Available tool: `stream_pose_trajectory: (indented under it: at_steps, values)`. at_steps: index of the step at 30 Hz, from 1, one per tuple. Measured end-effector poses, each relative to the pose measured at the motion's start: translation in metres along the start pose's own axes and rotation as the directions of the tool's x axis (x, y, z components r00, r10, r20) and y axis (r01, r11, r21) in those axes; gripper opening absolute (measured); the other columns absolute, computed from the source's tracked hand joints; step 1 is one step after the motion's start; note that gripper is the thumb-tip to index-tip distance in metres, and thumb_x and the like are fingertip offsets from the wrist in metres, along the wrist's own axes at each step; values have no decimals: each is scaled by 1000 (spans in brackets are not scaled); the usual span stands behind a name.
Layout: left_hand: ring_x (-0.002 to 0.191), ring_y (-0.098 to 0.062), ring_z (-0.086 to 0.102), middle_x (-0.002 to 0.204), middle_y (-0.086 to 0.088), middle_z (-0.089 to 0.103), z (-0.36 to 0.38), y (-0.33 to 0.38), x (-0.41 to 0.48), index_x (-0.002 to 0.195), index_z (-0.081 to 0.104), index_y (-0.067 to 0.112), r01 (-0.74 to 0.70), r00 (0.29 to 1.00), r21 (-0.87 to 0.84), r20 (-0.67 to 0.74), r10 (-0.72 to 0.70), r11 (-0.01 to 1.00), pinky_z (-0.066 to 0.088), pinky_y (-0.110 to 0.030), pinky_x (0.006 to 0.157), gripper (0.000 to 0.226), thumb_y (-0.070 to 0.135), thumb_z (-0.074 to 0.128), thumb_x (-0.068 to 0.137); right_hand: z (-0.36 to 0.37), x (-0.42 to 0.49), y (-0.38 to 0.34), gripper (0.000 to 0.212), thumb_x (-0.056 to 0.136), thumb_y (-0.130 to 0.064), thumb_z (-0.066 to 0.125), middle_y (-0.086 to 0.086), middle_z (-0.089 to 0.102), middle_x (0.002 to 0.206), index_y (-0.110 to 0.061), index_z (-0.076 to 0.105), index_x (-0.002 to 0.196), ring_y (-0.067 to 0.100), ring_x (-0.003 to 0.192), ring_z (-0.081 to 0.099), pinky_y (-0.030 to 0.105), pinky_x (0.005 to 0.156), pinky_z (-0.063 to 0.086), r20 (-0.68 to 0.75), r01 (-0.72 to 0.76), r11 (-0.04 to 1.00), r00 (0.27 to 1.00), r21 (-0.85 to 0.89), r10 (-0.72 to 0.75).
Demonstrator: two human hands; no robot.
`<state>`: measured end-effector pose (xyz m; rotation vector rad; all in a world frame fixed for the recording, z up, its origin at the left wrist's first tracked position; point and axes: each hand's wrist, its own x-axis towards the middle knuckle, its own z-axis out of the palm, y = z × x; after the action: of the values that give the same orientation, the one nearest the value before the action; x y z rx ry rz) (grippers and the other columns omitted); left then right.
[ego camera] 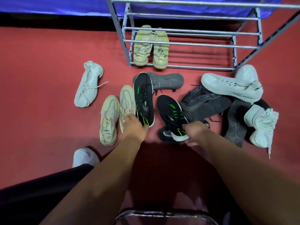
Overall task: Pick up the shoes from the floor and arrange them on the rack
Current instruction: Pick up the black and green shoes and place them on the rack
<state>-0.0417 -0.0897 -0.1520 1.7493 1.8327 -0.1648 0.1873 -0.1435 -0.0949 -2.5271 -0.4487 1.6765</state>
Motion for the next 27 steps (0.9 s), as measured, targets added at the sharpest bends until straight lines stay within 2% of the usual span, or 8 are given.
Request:
stream_pose_trajectory:
  at_steps: [2,5,8,12,15,18,23,27]
  values:
    - [133,-38,42,143,-20,42,7,6,-1,143,36,-4,69,995,34,65,-71,997,37,-45,111,80,47,69,91,9,0,2,27,104,-26,52,19,74,91,-4,67,106,34,81,74,48,84,64,15,2,997,1000,-77,-1]
    - [134,-37,43,145,-20,41,12,9,7,147,31,-4,47,999,168,-7,-47,985,41,-45,110,97,62,69,87,21,18,12,69,104,-53,46,28,59,140,5,54,142,41,131,57,43,112,46,-70,109,886,985,-450,-156]
    - [129,-37,49,142,-20,41,16,14,21,144,34,-3,41,999,167,-20,-38,985,49,-47,103,97,63,72,85,36,17,24,109,84,-79,56,22,39,152,0,31,154,44,137,47,50,114,43,-91,167,746,952,-645,-291]
    - [126,-38,54,143,-25,37,23,32,29,147,24,-11,97,995,145,-3,-98,985,52,-46,99,110,67,70,85,53,20,28,133,73,-82,70,17,30,156,-3,11,163,40,139,44,49,107,45,-114,155,609,918,-778,-379]
    - [120,-37,58,145,-27,34,26,47,32,153,9,-16,150,989,139,-13,-150,979,54,-43,91,123,69,68,86,60,32,25,133,67,-80,76,15,34,147,-2,20,158,36,131,49,45,99,50,-168,125,606,899,-786,-404]
    - [116,-36,63,147,-27,32,27,52,42,155,-3,-15,217,976,109,-1,-218,970,55,-40,80,132,65,74,83,64,39,21,116,67,-70,81,14,36,139,-2,32,147,37,122,53,43,93,52,-161,140,601,893,-787,-420]
    - [119,-36,61,139,-15,34,7,53,41,146,25,0,319,946,-109,89,-310,942,52,-38,94,110,49,88,71,49,34,13,100,71,-55,85,15,39,140,-3,35,140,38,123,61,42,96,52,-129,178,768,938,-616,-321]
    - [120,-35,60,143,-14,44,-29,47,25,143,41,7,439,893,-262,231,-386,860,54,-40,102,109,41,90,52,17,14,4,89,71,-52,82,16,61,135,-2,45,134,34,123,63,32,87,46,-60,198,769,955,-608,-292]
